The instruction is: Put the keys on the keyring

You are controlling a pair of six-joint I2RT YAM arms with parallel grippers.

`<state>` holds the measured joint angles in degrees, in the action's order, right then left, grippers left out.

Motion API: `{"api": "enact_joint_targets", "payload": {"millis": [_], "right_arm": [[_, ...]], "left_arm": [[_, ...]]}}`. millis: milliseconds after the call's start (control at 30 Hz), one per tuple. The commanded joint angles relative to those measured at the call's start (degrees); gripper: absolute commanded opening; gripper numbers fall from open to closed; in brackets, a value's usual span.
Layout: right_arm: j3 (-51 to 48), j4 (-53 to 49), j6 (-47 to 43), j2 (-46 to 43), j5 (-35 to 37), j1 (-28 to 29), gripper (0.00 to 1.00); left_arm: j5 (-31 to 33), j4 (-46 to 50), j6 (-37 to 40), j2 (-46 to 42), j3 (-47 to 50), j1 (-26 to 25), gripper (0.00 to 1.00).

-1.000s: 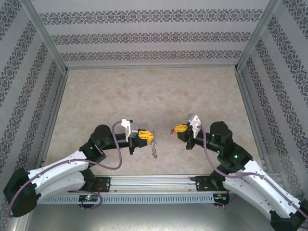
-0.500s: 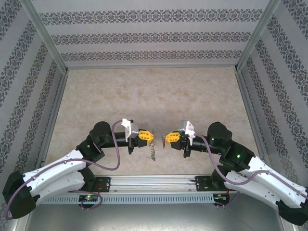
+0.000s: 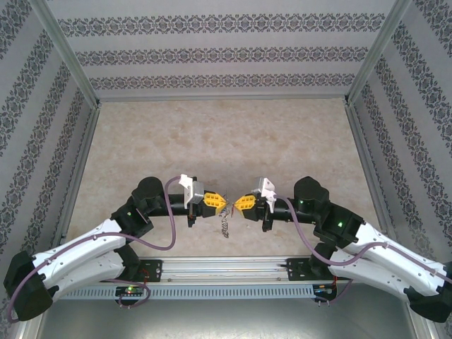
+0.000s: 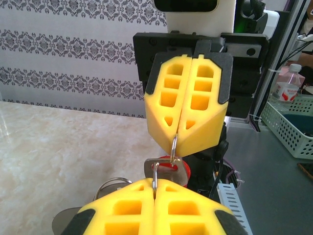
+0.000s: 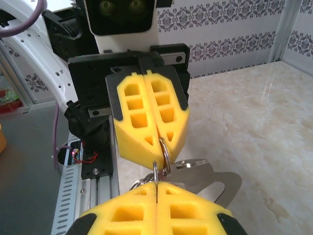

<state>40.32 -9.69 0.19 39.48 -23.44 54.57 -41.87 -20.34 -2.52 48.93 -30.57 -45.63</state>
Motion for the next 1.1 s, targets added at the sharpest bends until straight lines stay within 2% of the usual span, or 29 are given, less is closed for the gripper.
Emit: {"api": "enact_joint_targets", "payload": {"millis": [0, 1067], "right_arm": [[1.87, 2.75, 0.02, 0.53, -0.31, 0.85, 0.0], [7.96, -9.21, 4.42, 7.07, 9.18, 0.77, 0.0]], "left_arm": [[-1.46, -0.28, 1.38, -0.08, -2.28, 0.63, 0.0], [1.74, 3.68, 4.55, -3.21, -2.25, -0.16, 0.0]]}}
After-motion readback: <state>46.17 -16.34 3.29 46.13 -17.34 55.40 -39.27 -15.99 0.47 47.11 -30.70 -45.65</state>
